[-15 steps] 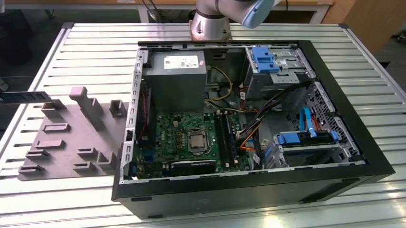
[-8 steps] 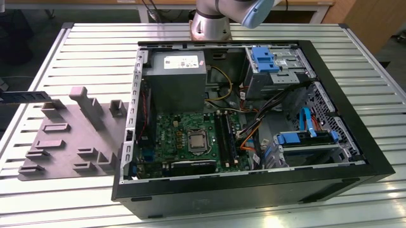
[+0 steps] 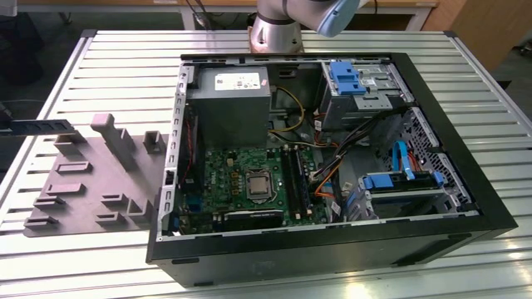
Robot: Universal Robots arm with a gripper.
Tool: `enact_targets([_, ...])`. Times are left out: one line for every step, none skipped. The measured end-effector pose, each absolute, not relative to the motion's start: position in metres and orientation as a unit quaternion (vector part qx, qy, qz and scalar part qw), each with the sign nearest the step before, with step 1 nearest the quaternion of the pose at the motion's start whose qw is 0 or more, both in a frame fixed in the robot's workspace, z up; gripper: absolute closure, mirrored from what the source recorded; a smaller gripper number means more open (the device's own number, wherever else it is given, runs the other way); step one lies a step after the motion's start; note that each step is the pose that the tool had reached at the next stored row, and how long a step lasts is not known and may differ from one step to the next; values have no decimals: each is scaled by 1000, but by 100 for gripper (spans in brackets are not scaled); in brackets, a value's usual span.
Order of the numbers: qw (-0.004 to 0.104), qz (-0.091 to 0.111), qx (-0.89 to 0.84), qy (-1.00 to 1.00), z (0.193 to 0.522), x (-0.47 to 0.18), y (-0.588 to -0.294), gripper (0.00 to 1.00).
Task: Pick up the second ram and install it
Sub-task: 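Pick up the second ram and move it above second insertion slot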
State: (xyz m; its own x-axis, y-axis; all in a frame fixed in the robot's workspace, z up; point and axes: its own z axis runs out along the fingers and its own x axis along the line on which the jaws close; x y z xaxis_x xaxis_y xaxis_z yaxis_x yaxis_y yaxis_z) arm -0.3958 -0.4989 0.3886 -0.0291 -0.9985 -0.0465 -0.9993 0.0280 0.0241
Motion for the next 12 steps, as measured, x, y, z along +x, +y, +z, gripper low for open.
enact_targets([8, 25, -697, 717, 389, -395, -499, 88])
enact_targets([8, 25, -697, 717, 389, -393, -499, 88])
enact_targets([8, 25, -697, 717, 389, -392, -499, 88])
enact_targets([8, 25, -697, 717, 389, -392, -499, 88])
enact_targets([8, 25, -697, 717, 389, -391, -499, 88])
enact_targets([8, 25, -697, 717, 389, -390, -499, 88])
enact_targets([8, 25, -697, 717, 389, -389, -499, 88])
enact_targets([8, 25, -697, 717, 389, -389, -499, 88])
enact_targets([8, 25, -697, 717, 389, -388, -499, 88])
enact_targets([8, 25, -697, 717, 389, -387, -499, 88])
enact_targets([8, 25, -697, 717, 389, -387, -499, 88])
enact_targets([8, 25, -697, 717, 389, -386, -499, 88])
